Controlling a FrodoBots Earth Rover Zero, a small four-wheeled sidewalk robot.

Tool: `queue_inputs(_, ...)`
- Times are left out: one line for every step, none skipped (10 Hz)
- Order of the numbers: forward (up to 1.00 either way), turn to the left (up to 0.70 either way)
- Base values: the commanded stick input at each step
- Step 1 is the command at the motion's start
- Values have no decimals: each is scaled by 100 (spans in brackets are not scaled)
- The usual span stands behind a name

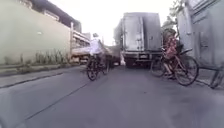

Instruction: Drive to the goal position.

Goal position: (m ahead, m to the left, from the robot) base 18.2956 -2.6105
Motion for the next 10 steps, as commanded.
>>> queue_inputs(100,5)
queue_inputs(100,5)
queue_inputs(100,5)
queue_inputs(100,5)
queue_inputs(100,5)
queue_inputs(100,5)
queue_inputs(100,5)
queue_inputs(100,5)
queue_inputs(100,5)
queue_inputs(89,4)
